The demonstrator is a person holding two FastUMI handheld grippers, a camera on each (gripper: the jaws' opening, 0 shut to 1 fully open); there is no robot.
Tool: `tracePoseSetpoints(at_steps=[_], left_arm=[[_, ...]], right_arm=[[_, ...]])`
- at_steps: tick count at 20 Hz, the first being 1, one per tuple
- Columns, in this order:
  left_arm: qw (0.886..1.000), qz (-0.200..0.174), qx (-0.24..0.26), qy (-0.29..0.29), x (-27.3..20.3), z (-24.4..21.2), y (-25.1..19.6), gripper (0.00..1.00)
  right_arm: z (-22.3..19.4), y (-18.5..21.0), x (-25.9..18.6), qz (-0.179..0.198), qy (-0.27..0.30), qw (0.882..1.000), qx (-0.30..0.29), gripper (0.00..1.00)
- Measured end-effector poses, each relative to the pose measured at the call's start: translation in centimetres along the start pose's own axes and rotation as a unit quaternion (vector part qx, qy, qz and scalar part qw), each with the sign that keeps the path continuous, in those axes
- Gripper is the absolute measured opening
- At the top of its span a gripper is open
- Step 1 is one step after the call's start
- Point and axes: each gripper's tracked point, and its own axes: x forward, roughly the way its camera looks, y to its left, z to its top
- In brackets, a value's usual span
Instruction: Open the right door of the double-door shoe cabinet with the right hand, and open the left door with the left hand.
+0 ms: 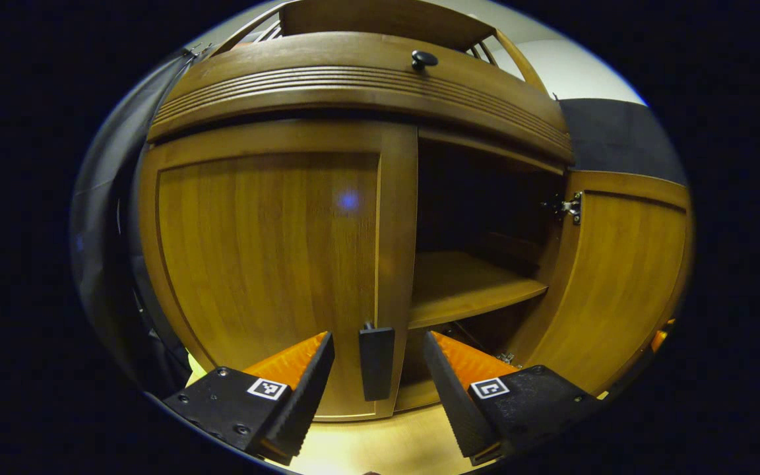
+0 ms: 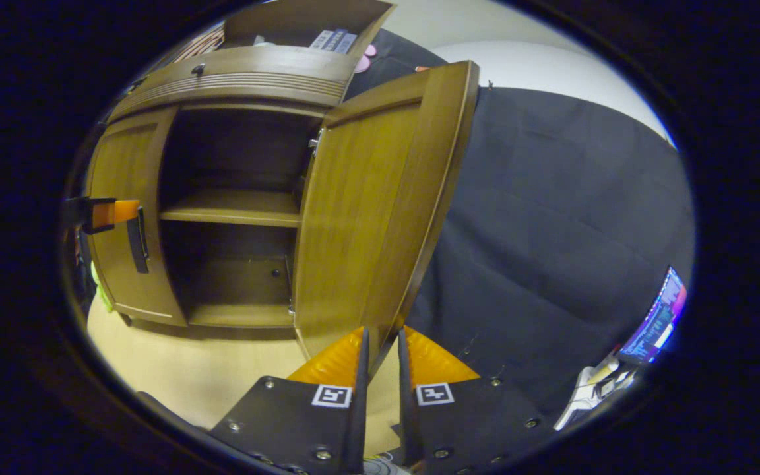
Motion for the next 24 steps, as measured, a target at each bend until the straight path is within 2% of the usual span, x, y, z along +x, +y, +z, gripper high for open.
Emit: tracePoseSetpoints(at_steps=[5,8,9,11,12,14,15,21,22,24], left_arm=[[1.0,0.017,-0.013,0.014,2.0,-1.3,0.4,0.64],[0.999,0.029,-0.02,0.017,1.9,-1.4,0.5,0.37],[0.999,0.03,-0.018,0.023,2.0,-1.5,0.6,0.39],[0.999,0.028,-0.02,0.019,1.8,-1.4,0.7,0.31],[0.999,0.026,-0.024,0.021,1.7,-1.4,0.4,0.35],[0.999,0.02,-0.026,0.016,1.5,-1.1,0.4,0.32],[0.999,0.018,-0.025,0.015,1.4,-1.1,0.5,0.31],[0.999,0.016,-0.031,0.014,-0.6,-1.4,0.4,0.31],[0.999,0.019,-0.032,0.017,-1.0,-1.4,0.5,0.34],[0.999,0.023,-0.036,0.022,-1.9,-1.5,0.7,0.34]], right_arm=[[0.5,0.0,0.1,0.023,0.001,0.998,0.052,0.22],[0.7,0.3,-0.2,0.033,0.002,0.998,0.049,0.21],[0.5,0.4,-0.3,0.039,0.002,0.998,0.046,0.21],[0.2,1.2,-1.2,0.053,0.002,0.998,0.038,0.21],[0.0,1.8,-1.8,0.06,0.001,0.998,0.035,0.21],[0.2,3.2,-2.2,0.078,-0.001,0.996,0.033,0.18],[0.4,3.8,-2.1,0.087,-0.002,0.996,0.033,0.21],[2.1,7.7,-1.8,0.139,-0.017,0.99,0.015,0.21],[2.4,8.5,-1.7,0.147,-0.02,0.989,0.013,0.21],[2.8,10.0,-1.6,0.164,-0.025,0.986,0.01,0.18]])
